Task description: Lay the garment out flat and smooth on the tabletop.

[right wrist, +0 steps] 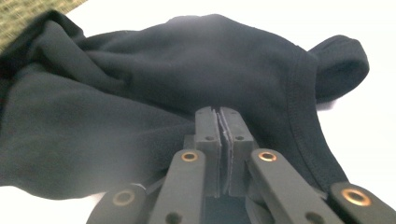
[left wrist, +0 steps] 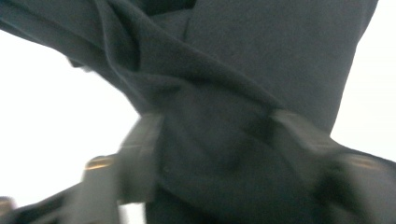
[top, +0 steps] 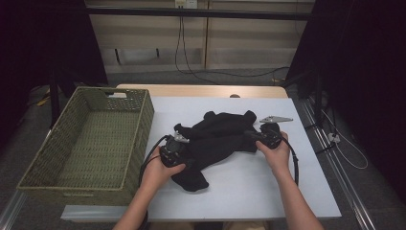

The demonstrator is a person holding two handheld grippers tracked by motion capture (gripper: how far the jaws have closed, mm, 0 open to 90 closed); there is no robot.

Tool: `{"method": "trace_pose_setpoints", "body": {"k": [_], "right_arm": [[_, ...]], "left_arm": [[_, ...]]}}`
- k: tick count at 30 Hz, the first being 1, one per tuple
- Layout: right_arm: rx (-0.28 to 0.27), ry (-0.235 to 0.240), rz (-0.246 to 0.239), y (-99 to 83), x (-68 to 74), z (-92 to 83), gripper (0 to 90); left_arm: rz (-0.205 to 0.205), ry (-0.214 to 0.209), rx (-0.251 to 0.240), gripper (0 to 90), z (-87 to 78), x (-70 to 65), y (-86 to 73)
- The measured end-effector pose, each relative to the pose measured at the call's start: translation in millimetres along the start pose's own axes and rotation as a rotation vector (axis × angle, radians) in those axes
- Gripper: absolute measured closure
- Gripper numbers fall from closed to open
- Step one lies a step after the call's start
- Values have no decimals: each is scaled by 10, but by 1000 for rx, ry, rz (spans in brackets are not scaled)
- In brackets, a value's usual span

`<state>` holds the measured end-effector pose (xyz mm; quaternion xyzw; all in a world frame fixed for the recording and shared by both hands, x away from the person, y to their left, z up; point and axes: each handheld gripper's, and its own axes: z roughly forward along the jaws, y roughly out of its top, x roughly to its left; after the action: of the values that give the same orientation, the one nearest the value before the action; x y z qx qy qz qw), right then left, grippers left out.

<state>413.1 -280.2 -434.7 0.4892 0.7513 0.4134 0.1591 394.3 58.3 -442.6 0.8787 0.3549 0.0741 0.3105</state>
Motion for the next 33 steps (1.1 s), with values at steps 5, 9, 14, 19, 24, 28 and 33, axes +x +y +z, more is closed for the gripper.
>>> {"method": "trace_pose_setpoints", "body": {"k": [5,9,14,19,24,28,33], "right_arm": [[10,-6,-4,-7,0,6,876],[-9,-49,-21,28,-32,-159,875],[-33,-69,-11,35,-115,-302,874],[-3,-68,-35,3,-88,-209,868],[27,-77,-89,-25,19,-90,780],[7,-76,-77,-30,56,-145,709],[-31,-16,-54,-67,193,-293,653]], "left_arm": [[-57,-183,77,709,-93,-107,55],[-66,-369,17,729,-162,-261,159],[-85,-359,-44,700,-214,-253,218],[-140,-175,-77,673,-227,8,140],[-132,-32,-85,523,-247,115,92],[-110,49,-94,527,-281,140,100],[-108,64,-80,690,-309,161,117]]}}
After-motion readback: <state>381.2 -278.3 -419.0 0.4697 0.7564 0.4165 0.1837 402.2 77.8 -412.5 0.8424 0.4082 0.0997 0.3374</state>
